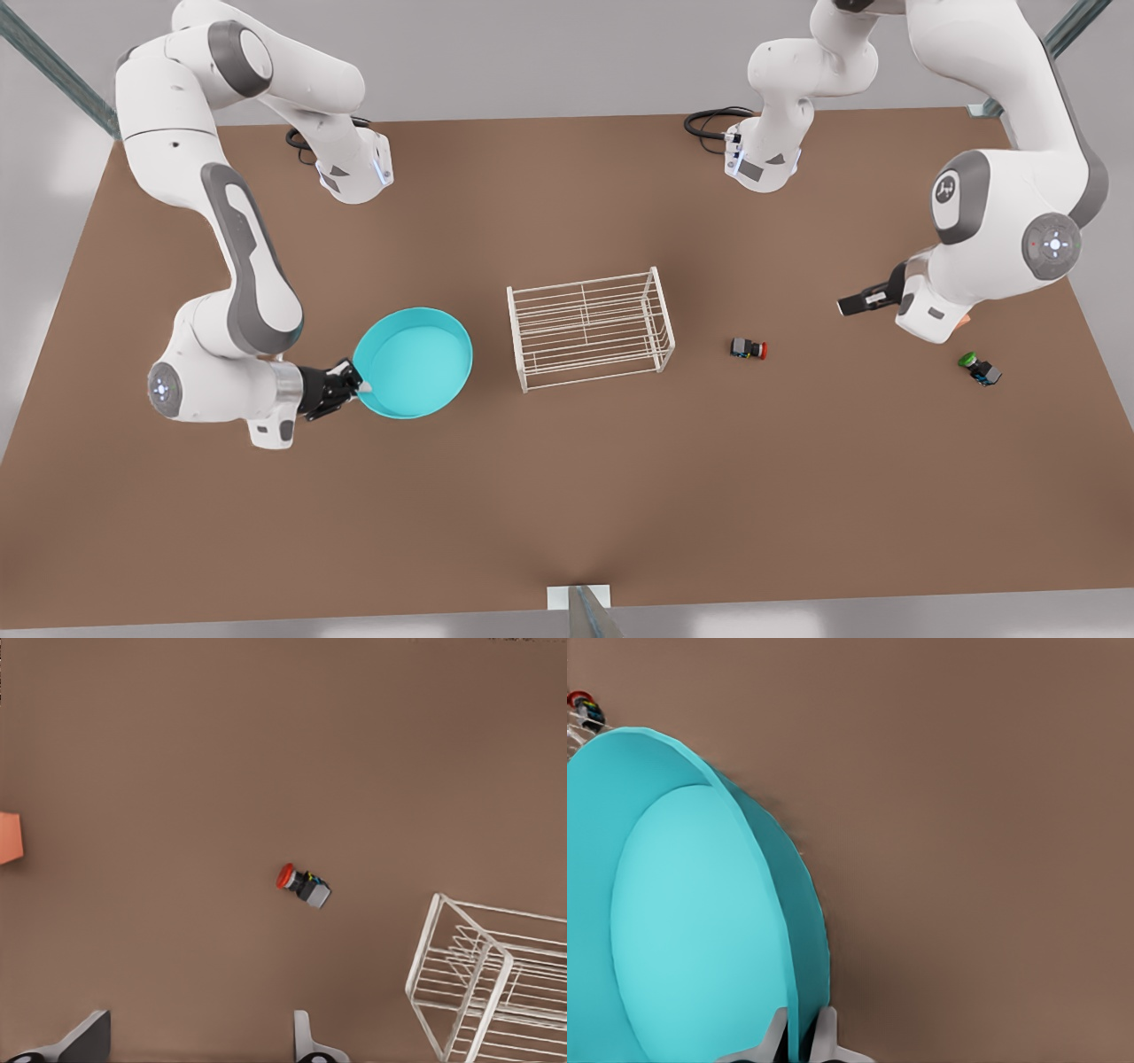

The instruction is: Place the plate on the shelf with right arm and place the red button switch in the plate with left arm

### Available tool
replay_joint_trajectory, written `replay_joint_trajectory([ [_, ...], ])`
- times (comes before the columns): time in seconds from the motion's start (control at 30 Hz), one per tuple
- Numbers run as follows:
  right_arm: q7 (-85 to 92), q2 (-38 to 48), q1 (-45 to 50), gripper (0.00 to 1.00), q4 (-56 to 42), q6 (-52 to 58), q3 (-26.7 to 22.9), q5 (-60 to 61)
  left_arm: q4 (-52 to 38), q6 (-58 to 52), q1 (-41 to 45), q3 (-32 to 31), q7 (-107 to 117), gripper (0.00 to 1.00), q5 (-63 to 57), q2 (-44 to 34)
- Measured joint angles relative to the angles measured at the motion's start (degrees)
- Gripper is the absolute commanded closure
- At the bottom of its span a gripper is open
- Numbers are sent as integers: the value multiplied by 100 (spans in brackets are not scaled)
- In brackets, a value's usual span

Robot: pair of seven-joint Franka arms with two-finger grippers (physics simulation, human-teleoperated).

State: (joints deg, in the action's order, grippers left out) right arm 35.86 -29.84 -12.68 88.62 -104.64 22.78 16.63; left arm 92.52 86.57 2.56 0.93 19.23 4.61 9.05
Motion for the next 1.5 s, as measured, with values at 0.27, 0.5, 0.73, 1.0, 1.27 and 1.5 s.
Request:
replay_joint_trajectory([
  [0.27, -326, 133, 810, 73, -9, 278, -7, 90, 598, 194, 138, -62, 1049, 0, 42, -73],
  [0.5, -652, 134, 1930, 73, -58, 275, -317, 363, 3269, 2398, 967, -94, 2999, 0, 259, -761],
  [0.73, -1147, -205, 3209, 73, -299, -263, -995, 994, 3649, 4419, 650, -134, 4686, 0, 627, 7],
  [1.0, -1646, -580, 4382, 71, -598, -769, -1922, 1659, 3683, 5709, 748, -148, 5858, 0, 635, 656],
  [1.27, -1999, 664, 4152, 0, -1245, -456, -3298, 1563, 3700, 5634, 772, -148, 6374, 0, 240, 793],
  [1.5, -2197, 1927, 3345, 0, 118, 773, -4067, -1018, 3697, 6032, 771, -199, 6747, 0, 241, 1189],
])
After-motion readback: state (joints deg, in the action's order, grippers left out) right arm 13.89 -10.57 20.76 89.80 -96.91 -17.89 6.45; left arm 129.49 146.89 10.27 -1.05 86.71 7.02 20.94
